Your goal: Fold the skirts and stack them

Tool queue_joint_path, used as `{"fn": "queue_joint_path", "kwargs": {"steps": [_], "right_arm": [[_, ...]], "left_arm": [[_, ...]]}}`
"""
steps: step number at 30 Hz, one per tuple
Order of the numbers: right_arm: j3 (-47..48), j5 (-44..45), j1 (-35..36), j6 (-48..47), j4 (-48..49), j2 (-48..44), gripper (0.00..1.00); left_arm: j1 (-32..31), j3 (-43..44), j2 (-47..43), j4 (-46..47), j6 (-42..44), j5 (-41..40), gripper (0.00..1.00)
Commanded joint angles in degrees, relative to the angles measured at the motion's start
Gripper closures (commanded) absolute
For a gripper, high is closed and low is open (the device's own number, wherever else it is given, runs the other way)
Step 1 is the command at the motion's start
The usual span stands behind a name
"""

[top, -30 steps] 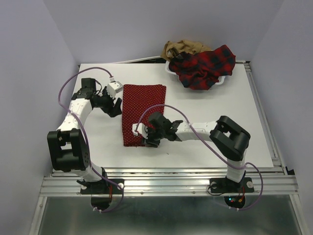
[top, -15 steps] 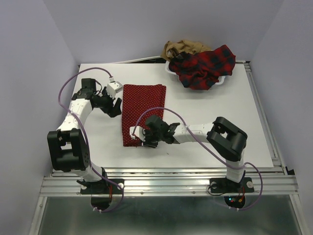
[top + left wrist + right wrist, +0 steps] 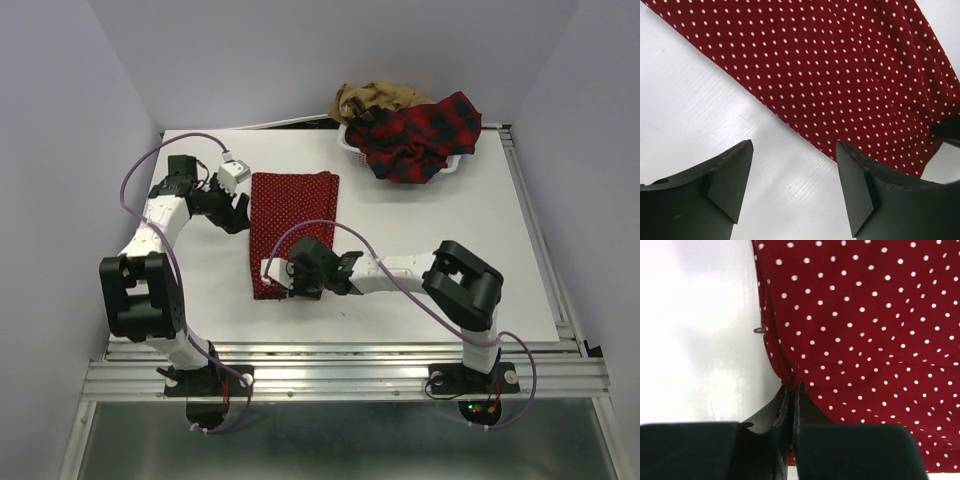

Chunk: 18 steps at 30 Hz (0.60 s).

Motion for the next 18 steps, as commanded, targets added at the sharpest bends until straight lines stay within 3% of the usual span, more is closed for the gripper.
{"fn": "queue_joint_path", "kwargs": {"steps": [1,7,10,18], "right_arm": [[5.3,-7.4,0.1,4.4,-12.6,-4.6,0.99],[7.0,-10.0,0.1,6.2,-14.4,-6.7,0.99],[7.0,-10.0,0.1,8.2,-14.6,-8.1,0.99],[11.0,-11.7,-1.1,11.5,-17.1,-10.6,0.99]], "left_arm": [[-0.2,3.4,3.1,2.5,-5.3,6.4,0.23],[-1.9,3.3,10.0,6.0,-13.5,13.0,0.39],[-1.8,3.3,13.9,6.3,-16.2,13.5,0.54],[-1.0,2.1,20.3,6.2,-19.4,10.7,0.69]]}}
